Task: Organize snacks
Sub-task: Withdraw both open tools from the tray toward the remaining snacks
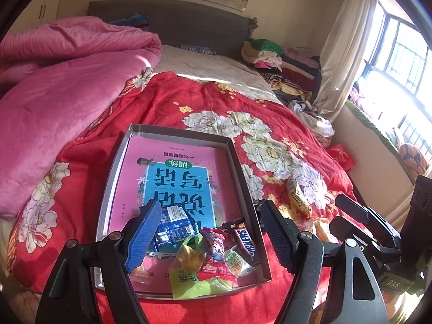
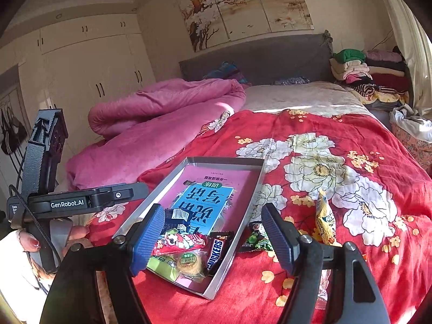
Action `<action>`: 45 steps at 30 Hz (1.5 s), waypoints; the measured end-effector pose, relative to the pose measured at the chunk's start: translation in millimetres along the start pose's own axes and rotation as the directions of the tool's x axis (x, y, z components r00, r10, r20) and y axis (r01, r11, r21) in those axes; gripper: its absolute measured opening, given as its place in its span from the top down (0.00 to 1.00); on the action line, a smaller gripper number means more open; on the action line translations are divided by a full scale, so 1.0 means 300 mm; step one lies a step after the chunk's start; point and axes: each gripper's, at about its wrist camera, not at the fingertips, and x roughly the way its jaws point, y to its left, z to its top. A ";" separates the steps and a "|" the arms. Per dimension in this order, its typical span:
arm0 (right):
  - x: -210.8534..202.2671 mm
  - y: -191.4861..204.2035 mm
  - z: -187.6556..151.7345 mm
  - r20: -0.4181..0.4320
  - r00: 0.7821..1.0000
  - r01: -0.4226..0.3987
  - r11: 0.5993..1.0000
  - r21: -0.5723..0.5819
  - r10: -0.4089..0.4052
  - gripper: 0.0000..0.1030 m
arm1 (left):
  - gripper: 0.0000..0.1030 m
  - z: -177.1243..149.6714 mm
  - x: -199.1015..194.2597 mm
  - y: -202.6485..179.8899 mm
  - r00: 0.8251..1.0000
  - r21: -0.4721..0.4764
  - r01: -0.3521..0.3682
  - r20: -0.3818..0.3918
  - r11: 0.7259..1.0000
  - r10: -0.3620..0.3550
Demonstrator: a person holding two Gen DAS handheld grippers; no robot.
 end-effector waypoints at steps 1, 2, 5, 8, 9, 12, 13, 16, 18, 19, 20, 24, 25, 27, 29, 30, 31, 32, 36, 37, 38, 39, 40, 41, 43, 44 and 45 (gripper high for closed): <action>-0.004 -0.001 0.000 0.002 1.000 0.006 1.000 -0.004 -0.006 0.28 | 0.25 0.000 -0.001 -0.005 1.000 0.004 0.004 -0.001 1.000 -0.004; -0.010 0.000 0.001 0.006 1.000 0.012 1.000 -0.010 -0.012 0.28 | 0.25 -0.001 -0.004 -0.010 1.000 0.007 0.009 0.000 1.000 -0.009; -0.031 -0.002 0.003 0.017 0.999 0.031 0.999 -0.029 -0.031 0.28 | 0.25 0.000 -0.009 -0.026 1.000 0.009 0.021 -0.003 1.000 -0.021; -0.049 -0.014 0.002 0.024 0.999 0.049 0.998 -0.032 -0.048 0.28 | 0.25 -0.001 -0.015 -0.044 1.000 0.018 0.029 -0.001 0.999 -0.029; -0.056 -0.022 0.002 0.028 0.998 0.056 0.998 -0.029 -0.056 0.28 | 0.25 0.000 -0.017 -0.051 0.999 0.019 0.034 -0.001 0.999 -0.034; -0.080 -0.040 0.003 0.038 0.997 0.074 0.997 -0.026 -0.073 0.28 | 0.25 0.003 -0.024 -0.068 0.999 0.024 0.042 0.002 0.999 -0.042; -0.088 -0.045 0.004 0.042 0.996 0.082 0.996 -0.025 -0.081 0.28 | 0.25 0.003 -0.027 -0.075 0.999 0.026 0.042 0.002 0.999 -0.042; -0.115 -0.061 0.005 0.055 0.993 0.102 0.994 -0.026 -0.100 0.28 | 0.25 0.001 -0.033 -0.096 0.999 0.034 0.048 0.002 0.998 -0.048; -0.134 -0.071 0.005 0.062 0.992 0.110 0.994 -0.023 -0.108 0.28 | 0.25 0.000 -0.037 -0.111 0.999 0.041 0.053 0.002 0.998 -0.053; -0.141 -0.076 0.006 0.065 0.991 0.115 0.993 -0.020 -0.114 0.28 | 0.25 0.000 -0.039 -0.119 0.998 0.044 0.055 0.001 0.998 -0.055; -0.148 -0.082 0.007 0.067 0.991 0.121 0.992 -0.018 -0.119 0.28 | 0.25 0.000 -0.040 -0.126 0.998 0.048 0.057 0.000 0.997 -0.057; -0.176 -0.103 0.008 0.078 0.988 0.134 0.991 -0.002 -0.133 0.28 | 0.25 -0.002 -0.048 -0.158 0.998 0.065 0.067 -0.003 0.996 -0.067; -0.183 -0.108 0.008 0.081 0.987 0.138 0.990 0.000 -0.138 0.28 | 0.25 -0.003 -0.051 -0.163 0.997 0.067 0.071 -0.004 0.995 -0.071; -0.197 -0.118 0.009 0.087 0.985 0.149 0.989 0.003 -0.148 0.28 | 0.25 -0.003 -0.056 -0.176 0.997 0.074 0.077 -0.005 0.994 -0.077; -0.208 -0.131 0.010 0.091 0.983 0.156 0.988 0.012 -0.157 0.28 | 0.25 -0.002 -0.060 -0.186 0.997 0.078 0.080 -0.005 0.994 -0.080; -0.214 -0.138 0.010 0.093 0.983 0.160 0.987 0.018 -0.161 0.28 | 0.25 -0.002 -0.062 -0.190 0.997 0.079 0.084 -0.005 0.993 -0.083; -0.220 -0.145 0.010 0.094 0.982 0.163 0.986 0.024 -0.165 0.28 | 0.25 -0.003 -0.065 -0.194 0.996 0.080 0.087 -0.005 0.993 -0.087; -0.225 -0.152 0.009 0.095 0.981 0.170 0.985 0.029 -0.172 0.28 | 0.25 -0.002 -0.066 -0.200 0.996 0.081 0.089 -0.005 0.993 -0.089; -0.243 -0.178 0.006 0.101 0.976 0.189 0.981 0.050 -0.193 0.28 | 0.25 -0.002 -0.069 -0.210 0.996 0.082 0.093 -0.006 0.992 -0.092; -0.248 -0.183 0.007 0.104 0.975 0.194 0.980 0.053 -0.199 0.28 | 0.25 -0.001 -0.070 -0.212 0.996 0.082 0.094 -0.006 0.992 -0.094; -0.253 -0.189 0.006 0.105 0.974 0.197 0.979 0.057 -0.202 0.28 | 0.25 -0.002 -0.070 -0.215 0.995 0.083 0.095 -0.007 0.992 -0.095; -0.257 -0.195 0.005 0.106 0.972 0.203 0.977 0.059 -0.208 0.28 | 0.25 -0.002 -0.071 -0.217 0.995 0.084 0.095 -0.007 0.992 -0.095; -0.262 -0.203 0.004 0.106 0.971 0.207 0.976 0.062 -0.213 0.28 | 0.25 -0.002 -0.071 -0.220 0.995 0.084 0.096 -0.007 0.992 -0.096; -0.266 -0.208 0.004 0.108 0.970 0.209 0.976 0.066 -0.216 0.28 | 0.25 -0.002 -0.071 -0.222 0.995 0.084 0.098 -0.008 0.992 -0.097; -0.274 -0.217 0.001 0.110 0.968 0.218 0.973 0.070 -0.225 0.28 | 0.25 -0.002 -0.071 -0.227 0.995 0.087 0.099 -0.008 0.991 -0.098; -0.277 -0.218 0.001 0.109 0.967 0.222 0.972 0.071 -0.229 0.28 | 0.25 -0.001 -0.069 -0.229 0.995 0.088 0.099 -0.009 0.991 -0.099; -0.279 -0.223 0.000 0.109 0.967 0.225 0.972 0.073 -0.232 0.28 | 0.25 -0.002 -0.069 -0.231 0.995 0.089 0.100 -0.010 0.991 -0.099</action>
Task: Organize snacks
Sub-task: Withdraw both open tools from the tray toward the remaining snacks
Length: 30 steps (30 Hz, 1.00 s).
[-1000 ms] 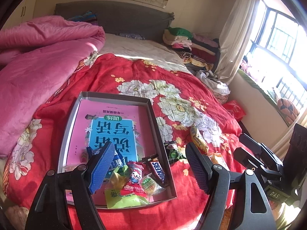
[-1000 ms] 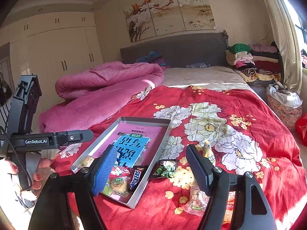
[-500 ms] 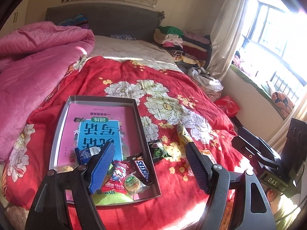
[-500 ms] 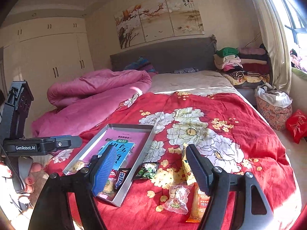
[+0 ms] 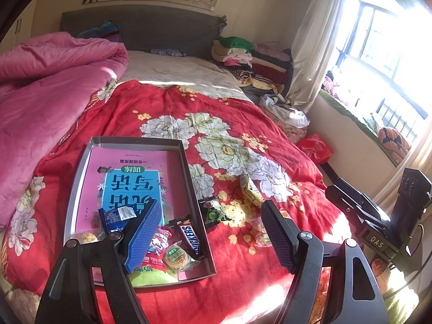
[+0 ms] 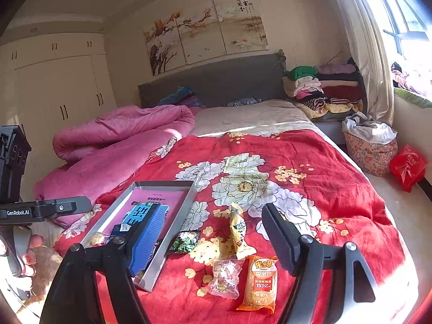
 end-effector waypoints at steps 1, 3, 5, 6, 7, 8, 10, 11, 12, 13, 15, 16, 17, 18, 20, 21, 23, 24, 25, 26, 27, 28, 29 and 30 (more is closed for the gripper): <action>-0.001 -0.004 -0.001 0.000 1.000 0.004 1.000 0.001 -0.004 0.28 | 0.25 -0.001 0.002 -0.002 1.000 0.001 0.002 -0.002 1.000 -0.002; -0.001 -0.013 -0.002 -0.004 1.000 0.013 1.000 0.005 -0.013 0.28 | 0.25 -0.002 0.004 -0.007 1.000 0.002 0.006 -0.004 1.000 -0.006; -0.001 -0.021 -0.005 -0.006 1.000 0.025 1.000 0.010 -0.025 0.28 | 0.25 -0.003 0.006 -0.015 1.000 0.005 0.008 -0.008 1.000 -0.008; 0.000 -0.028 -0.007 -0.009 0.999 0.031 0.999 0.012 -0.031 0.28 | 0.25 -0.004 0.008 -0.018 1.000 0.007 0.010 -0.010 1.000 -0.010; 0.002 -0.033 -0.009 -0.013 0.999 0.040 0.999 0.013 -0.039 0.28 | 0.25 -0.006 0.011 -0.021 1.000 0.009 0.013 -0.013 1.000 -0.012; 0.004 -0.038 -0.013 -0.019 0.999 0.050 0.999 0.014 -0.049 0.28 | 0.25 -0.006 0.015 -0.026 1.000 0.011 0.014 -0.015 1.000 -0.014; 0.007 -0.051 -0.021 -0.030 0.997 0.065 0.998 0.021 -0.064 0.28 | 0.25 -0.009 0.023 -0.034 1.000 0.016 0.019 -0.023 1.000 -0.019; 0.009 -0.060 -0.025 -0.037 0.997 0.068 0.997 0.029 -0.067 0.28 | 0.25 -0.011 0.028 -0.041 0.999 0.018 0.022 -0.026 1.000 -0.022; 0.013 -0.069 -0.030 -0.046 0.996 0.074 0.997 0.035 -0.072 0.28 | 0.25 -0.013 0.033 -0.046 0.999 0.020 0.024 -0.032 1.000 -0.023; 0.016 -0.077 -0.034 -0.053 0.996 0.081 0.996 0.040 -0.078 0.28 | 0.25 -0.015 0.039 -0.052 0.999 0.023 0.026 -0.037 0.999 -0.025; 0.025 -0.092 -0.044 -0.067 0.994 0.087 0.995 0.050 -0.084 0.28 | 0.25 -0.020 0.050 -0.064 0.999 0.029 0.028 -0.045 0.999 -0.026; 0.027 -0.098 -0.049 -0.073 0.993 0.092 0.994 0.053 -0.088 0.28 | 0.25 -0.022 0.056 -0.071 0.998 0.033 0.030 -0.050 0.999 -0.028; 0.030 -0.103 -0.054 -0.080 0.993 0.095 0.994 0.055 -0.091 0.28 | 0.25 -0.026 0.061 -0.078 0.998 0.036 0.031 -0.056 0.999 -0.029; 0.035 -0.108 -0.058 -0.088 0.992 0.097 0.994 0.058 -0.092 0.28 | 0.25 -0.030 0.068 -0.086 0.998 0.040 0.033 -0.062 0.999 -0.030; 0.041 -0.117 -0.067 -0.100 0.991 0.100 0.993 0.064 -0.093 0.28 | 0.25 -0.036 0.082 -0.100 0.997 0.050 0.037 -0.074 0.998 -0.033; 0.044 -0.120 -0.072 -0.107 0.990 0.102 0.993 0.066 -0.094 0.28 | 0.25 -0.041 0.088 -0.108 0.996 0.055 0.038 -0.080 0.998 -0.034; 0.052 -0.128 -0.080 -0.119 0.988 0.107 0.992 0.068 -0.098 0.28 | 0.25 -0.049 0.102 -0.123 0.995 0.064 0.043 -0.092 0.997 -0.037; 0.056 -0.132 -0.084 -0.127 0.987 0.110 0.992 0.069 -0.101 0.28 | 0.25 -0.052 0.109 -0.131 0.994 0.068 0.045 -0.098 0.997 -0.038; 0.061 -0.137 -0.089 -0.133 0.986 0.112 0.991 0.071 -0.102 0.28 | 0.25 -0.055 0.116 -0.137 0.994 0.071 0.048 -0.104 0.996 -0.040; 0.064 -0.140 -0.094 -0.139 0.985 0.116 0.991 0.073 -0.105 0.28 | 0.25 -0.059 0.124 -0.144 0.993 0.075 0.050 -0.109 0.996 -0.041; 0.068 -0.144 -0.099 -0.146 0.984 0.118 0.990 0.075 -0.106 0.28 | 0.25 -0.063 0.131 -0.151 0.992 0.078 0.052 -0.116 0.996 -0.043; 0.073 -0.149 -0.103 -0.153 0.982 0.119 0.990 0.078 -0.106 0.28 | 0.25 -0.066 0.140 -0.157 0.991 0.080 0.055 -0.123 0.995 -0.045; 0.076 -0.154 -0.109 -0.159 0.981 0.122 0.989 0.079 -0.108 0.28 | 0.25 -0.070 0.149 -0.163 0.990 0.082 0.058 -0.130 0.995 -0.047; 0.080 -0.159 -0.113 -0.164 0.980 0.122 0.989 0.079 -0.108 0.28 | 0.25 -0.074 0.156 -0.169 0.989 0.085 0.059 -0.137 0.995 -0.047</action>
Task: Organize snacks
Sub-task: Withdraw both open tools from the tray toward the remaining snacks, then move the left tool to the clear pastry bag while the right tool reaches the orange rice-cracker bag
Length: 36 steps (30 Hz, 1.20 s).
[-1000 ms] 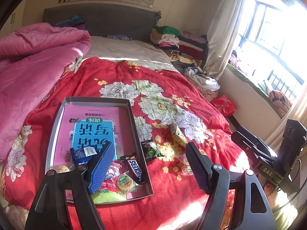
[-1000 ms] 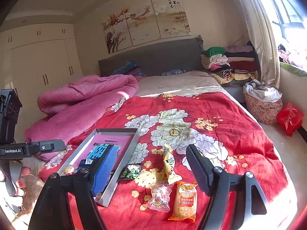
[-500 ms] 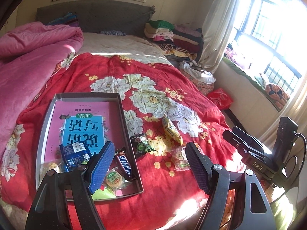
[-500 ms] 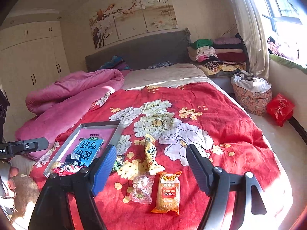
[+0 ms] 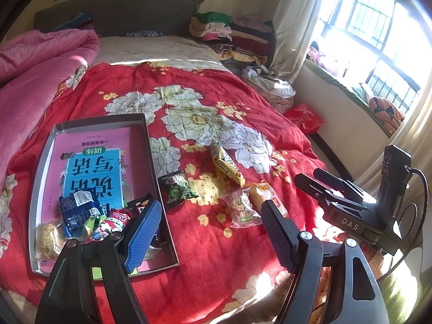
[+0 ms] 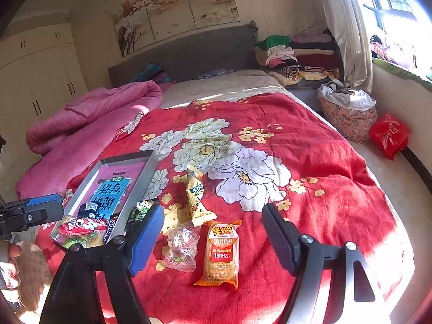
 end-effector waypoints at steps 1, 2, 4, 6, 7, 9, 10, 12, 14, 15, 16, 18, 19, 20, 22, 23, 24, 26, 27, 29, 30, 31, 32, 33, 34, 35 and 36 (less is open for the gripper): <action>0.004 -0.004 -0.003 -0.005 1.000 0.002 1.000 0.001 -0.002 0.28 | 0.25 -0.002 0.008 -0.006 1.000 0.004 0.001 -0.007 1.000 -0.001; 0.009 -0.007 -0.005 -0.009 1.000 0.007 1.000 0.001 -0.007 0.28 | 0.25 -0.004 0.014 -0.010 1.000 0.007 0.002 -0.012 1.000 -0.002; 0.017 -0.011 -0.010 -0.016 1.000 0.010 1.000 0.000 -0.010 0.28 | 0.25 -0.008 0.025 -0.021 1.000 0.013 0.002 -0.022 1.000 -0.002; 0.028 -0.013 -0.016 -0.023 1.000 0.017 1.000 -0.003 -0.017 0.28 | 0.25 -0.011 0.037 -0.029 0.999 0.016 0.004 -0.036 1.000 -0.004; 0.037 -0.012 -0.021 -0.032 0.999 0.020 1.000 -0.007 -0.020 0.28 | 0.25 -0.011 0.043 -0.034 0.999 0.019 0.005 -0.042 1.000 -0.004; 0.054 -0.010 -0.028 -0.050 0.999 0.021 1.000 -0.011 -0.022 0.28 | 0.25 -0.012 0.051 -0.040 0.999 0.024 0.006 -0.047 1.000 -0.005; 0.060 -0.008 -0.031 -0.056 0.998 0.023 1.000 -0.017 -0.024 0.28 | 0.25 -0.012 0.056 -0.043 0.999 0.024 0.005 -0.050 1.000 -0.004; 0.070 -0.004 -0.037 -0.066 0.997 0.028 0.999 -0.028 -0.030 0.28 | 0.25 -0.010 0.066 -0.048 0.998 0.021 0.010 -0.057 1.000 -0.009; 0.075 -0.003 -0.041 -0.071 0.997 0.028 0.999 -0.034 -0.030 0.28 | 0.25 -0.008 0.078 -0.054 0.998 0.021 0.011 -0.063 1.000 -0.010; 0.077 -0.002 -0.043 -0.075 0.997 0.029 0.999 -0.037 -0.032 0.28 | 0.25 -0.008 0.086 -0.057 0.998 0.020 0.011 -0.067 1.000 -0.010; 0.079 -0.001 -0.045 -0.080 0.996 0.032 0.999 -0.041 -0.035 0.28 | 0.25 -0.007 0.096 -0.060 0.997 0.019 0.015 -0.072 1.000 -0.013; 0.087 -0.002 -0.051 -0.094 0.995 0.033 0.999 -0.044 -0.037 0.28 | 0.25 -0.005 0.121 -0.066 0.996 0.017 0.017 -0.083 1.000 -0.016; 0.092 -0.003 -0.054 -0.103 0.994 0.033 0.998 -0.045 -0.037 0.28 | 0.25 -0.006 0.134 -0.070 0.996 0.016 0.018 -0.089 1.000 -0.017; 0.097 -0.004 -0.057 -0.109 0.993 0.033 0.998 -0.047 -0.038 0.28 | 0.25 -0.007 0.147 -0.074 0.995 0.016 0.021 -0.096 1.000 -0.019; 0.108 -0.008 -0.062 -0.124 0.992 0.033 0.998 -0.048 -0.039 0.28 | 0.25 -0.010 0.174 -0.084 0.993 0.020 0.020 -0.114 1.000 -0.018; 0.115 -0.010 -0.064 -0.133 0.990 0.032 0.998 -0.046 -0.037 0.28 | 0.25 -0.012 0.187 -0.089 0.992 0.022 0.022 -0.122 1.000 -0.019; 0.123 -0.013 -0.067 -0.144 0.989 0.032 0.998 -0.045 -0.038 0.28 | 0.25 -0.014 0.198 -0.094 0.991 0.022 0.025 -0.128 0.999 -0.022; 0.139 -0.020 -0.074 -0.167 0.985 0.034 0.999 -0.042 -0.041 0.28 | 0.25 -0.016 0.221 -0.101 0.990 0.024 0.026 -0.141 0.999 -0.022; 0.146 -0.023 -0.078 -0.177 0.983 0.036 0.999 -0.041 -0.043 0.28 | 0.25 -0.016 0.233 -0.103 0.989 0.024 0.024 -0.148 0.999 -0.020; 0.159 -0.028 -0.085 -0.195 0.980 0.041 0.998 -0.039 -0.048 0.28 | 0.25 -0.018 0.253 -0.102 0.987 0.019 0.026 -0.160 0.999 -0.023; 0.166 -0.030 -0.088 -0.204 0.978 0.043 0.998 -0.039 -0.050 0.28 | 0.25 -0.018 0.263 -0.102 0.986 0.016 0.026 -0.167 1.000 -0.023; 0.174 -0.033 -0.091 -0.214 0.976 0.042 0.998 -0.036 -0.048 0.28 | 0.25 -0.018 0.274 -0.101 0.985 0.012 0.024 -0.172 1.000 -0.022; 0.182 -0.035 -0.095 -0.224 0.973 0.041 0.999 -0.035 -0.048 0.28 | 0.25 -0.016 0.285 -0.099 0.984 0.007 0.024 -0.178 1.000 -0.023; 0.189 -0.035 -0.098 -0.233 0.971 0.042 0.998 -0.036 -0.049 0.28 | 0.25 -0.014 0.295 -0.096 0.983 0.000 0.023 -0.185 1.000 -0.022; 0.197 -0.036 -0.103 -0.241 0.969 0.042 0.998 -0.037 -0.050 0.28 | 0.25 -0.012 0.305 -0.092 0.982 -0.007 0.023 -0.190 1.000 -0.024; 0.203 -0.036 -0.105 -0.248 0.967 0.042 0.998 -0.040 -0.051 0.28 | 0.25 -0.009 0.315 -0.089 0.981 -0.015 0.025 -0.194 1.000 -0.027; 0.208 -0.035 -0.108 -0.255 0.966 0.041 0.998 -0.043 -0.051 0.28 | 0.25 -0.008 0.324 -0.086 0.980 -0.020 0.023 -0.199 1.000 -0.026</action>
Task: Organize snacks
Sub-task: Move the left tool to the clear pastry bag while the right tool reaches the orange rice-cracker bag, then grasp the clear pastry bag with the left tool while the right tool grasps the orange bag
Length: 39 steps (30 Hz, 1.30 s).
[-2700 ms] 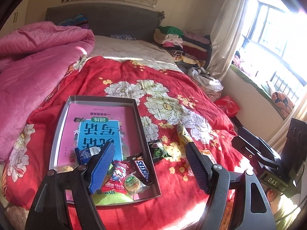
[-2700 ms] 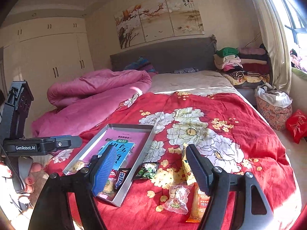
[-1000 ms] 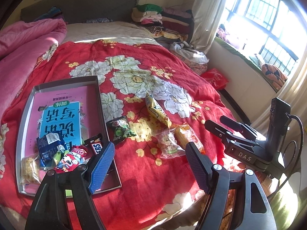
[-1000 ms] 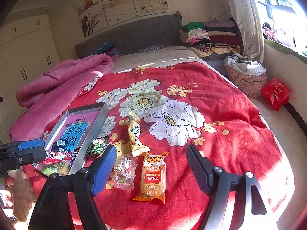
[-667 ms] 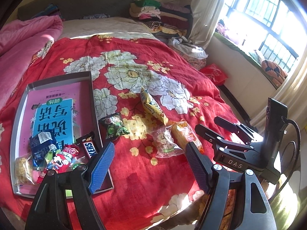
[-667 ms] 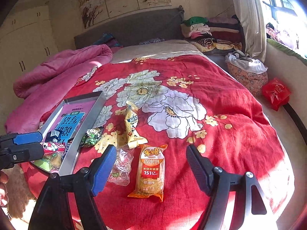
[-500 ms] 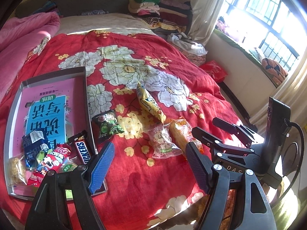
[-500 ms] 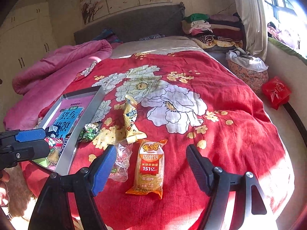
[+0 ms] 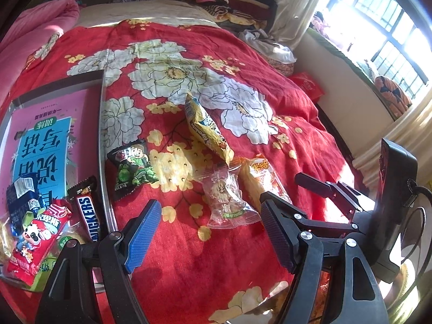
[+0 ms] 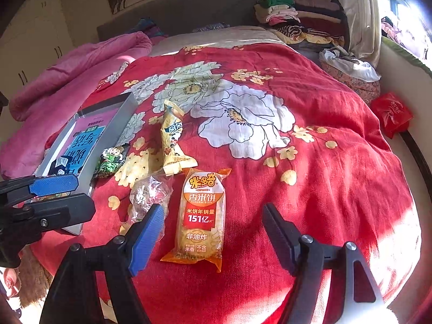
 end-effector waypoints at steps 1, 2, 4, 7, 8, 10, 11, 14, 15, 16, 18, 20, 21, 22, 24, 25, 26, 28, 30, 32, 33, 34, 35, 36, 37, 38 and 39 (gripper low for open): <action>0.006 0.002 -0.001 -0.008 1.000 0.001 1.000 -0.004 -0.001 0.28 | 0.25 0.004 0.009 0.002 1.000 -0.004 -0.002 -0.005 1.000 0.002; 0.013 0.007 -0.002 -0.015 1.000 0.007 1.000 -0.011 -0.008 0.28 | 0.25 0.007 0.020 0.004 1.000 -0.007 0.000 -0.012 1.000 0.000; 0.032 0.014 -0.005 -0.037 0.999 0.023 0.999 -0.026 -0.024 0.28 | 0.25 0.011 0.039 0.007 1.000 -0.015 -0.002 -0.026 1.000 0.001; 0.058 0.019 -0.007 -0.062 0.997 0.037 0.998 -0.046 -0.040 0.28 | 0.25 0.018 0.068 0.009 0.999 -0.030 0.006 -0.047 1.000 -0.008; 0.066 0.021 -0.008 -0.069 0.997 0.043 0.998 -0.053 -0.046 0.28 | 0.25 0.019 0.077 0.008 0.999 -0.032 0.009 -0.051 0.999 -0.011; 0.085 0.023 -0.010 -0.086 0.995 0.051 0.997 -0.064 -0.057 0.28 | 0.25 0.021 0.095 0.002 0.998 -0.029 0.009 -0.060 1.000 -0.011; 0.093 0.023 -0.011 -0.091 0.994 0.055 0.996 -0.069 -0.061 0.28 | 0.25 0.023 0.104 -0.001 0.998 -0.027 0.010 -0.066 1.000 -0.012; 0.109 0.025 -0.009 -0.096 0.993 0.059 0.995 -0.079 -0.066 0.28 | 0.25 0.027 0.131 -0.008 0.996 -0.034 0.018 -0.085 0.999 -0.021; 0.110 0.024 -0.008 -0.095 0.993 0.058 0.995 -0.080 -0.065 0.28 | 0.25 0.028 0.139 -0.008 0.996 -0.038 0.020 -0.090 0.999 -0.023; 0.112 0.022 -0.007 -0.094 0.994 0.055 0.996 -0.077 -0.062 0.30 | 0.25 0.030 0.146 -0.008 0.995 -0.042 0.023 -0.094 0.999 -0.027; 0.115 0.013 -0.003 -0.093 0.994 0.050 0.996 -0.068 -0.057 0.33 | 0.25 0.032 0.162 -0.010 0.994 -0.046 0.020 -0.105 0.999 -0.025; 0.115 0.001 -0.001 -0.092 0.994 0.048 0.997 -0.056 -0.053 0.36 | 0.25 0.033 0.177 -0.011 0.993 -0.053 0.026 -0.114 0.998 -0.032; 0.116 -0.003 0.000 -0.091 0.995 0.047 0.998 -0.053 -0.052 0.39 | 0.25 0.033 0.185 -0.011 0.992 -0.056 0.026 -0.119 0.998 -0.032; 0.116 -0.005 0.001 -0.090 0.995 0.047 0.998 -0.050 -0.051 0.42 | 0.25 0.033 0.192 -0.012 0.992 -0.060 0.026 -0.125 0.998 -0.033; 0.118 -0.009 0.005 -0.088 0.995 0.044 0.998 -0.050 -0.048 0.44 | 0.25 0.032 0.206 -0.013 0.990 -0.065 0.029 -0.134 0.997 -0.038; 0.120 -0.010 0.006 -0.087 0.995 0.046 0.998 -0.053 -0.051 0.46 | 0.25 0.032 0.212 -0.013 0.990 -0.068 0.027 -0.139 0.997 -0.037; 0.122 -0.010 0.009 -0.085 0.995 0.047 0.997 -0.055 -0.052 0.47 | 0.25 0.032 0.218 -0.014 0.989 -0.073 0.030 -0.144 0.997 -0.040; 0.125 -0.016 0.016 -0.082 0.995 0.045 0.998 -0.051 -0.049 0.51 | 0.25 0.032 0.225 -0.019 0.988 -0.083 0.037 -0.147 0.996 -0.049; 0.126 -0.024 0.020 -0.079 0.996 0.042 0.998 -0.043 -0.045 0.54 | 0.26 0.036 0.229 -0.027 0.988 -0.078 0.033 -0.147 0.996 -0.044; 0.126 -0.035 0.024 -0.077 0.996 0.034 0.999 -0.028 -0.036 0.58 | 0.32 0.041 0.233 -0.031 0.988 -0.084 0.044 -0.143 0.996 -0.055; 0.125 -0.040 0.026 -0.075 0.997 0.032 0.999 -0.020 -0.033 0.60 | 0.35 0.044 0.236 -0.032 0.987 -0.089 0.048 -0.146 0.995 -0.061; 0.123 -0.046 0.026 -0.071 0.997 0.028 1.000 -0.010 -0.028 0.63 | 0.40 0.047 0.243 -0.034 0.986 -0.089 0.045 -0.153 0.995 -0.058; 0.118 -0.054 0.029 -0.064 0.998 0.026 1.000 0.002 -0.026 0.64 | 0.43 0.049 0.247 -0.034 0.987 -0.096 0.043 -0.152 0.994 -0.058; 0.114 -0.062 0.030 -0.057 0.998 0.033 0.999 0.012 -0.033 0.64 | 0.45 0.049 0.249 -0.032 0.986 -0.099 0.042 -0.154 0.994 -0.057; 0.113 -0.073 0.032 -0.055 0.998 0.027 0.999 0.027 -0.026 0.65 | 0.52 0.049 0.254 -0.033 0.986 -0.096 0.039 -0.158 0.995 -0.054; 0.112 -0.083 0.034 -0.051 0.999 0.015 0.999 0.044 -0.013 0.65 | 0.56 0.048 0.259 -0.034 0.986 -0.090 0.031 -0.161 0.995 -0.045; 0.109 -0.091 0.036 -0.046 0.999 0.008 0.998 0.057 -0.006 0.66 | 0.58 0.045 0.263 -0.033 0.986 -0.087 0.023 -0.162 0.996 -0.037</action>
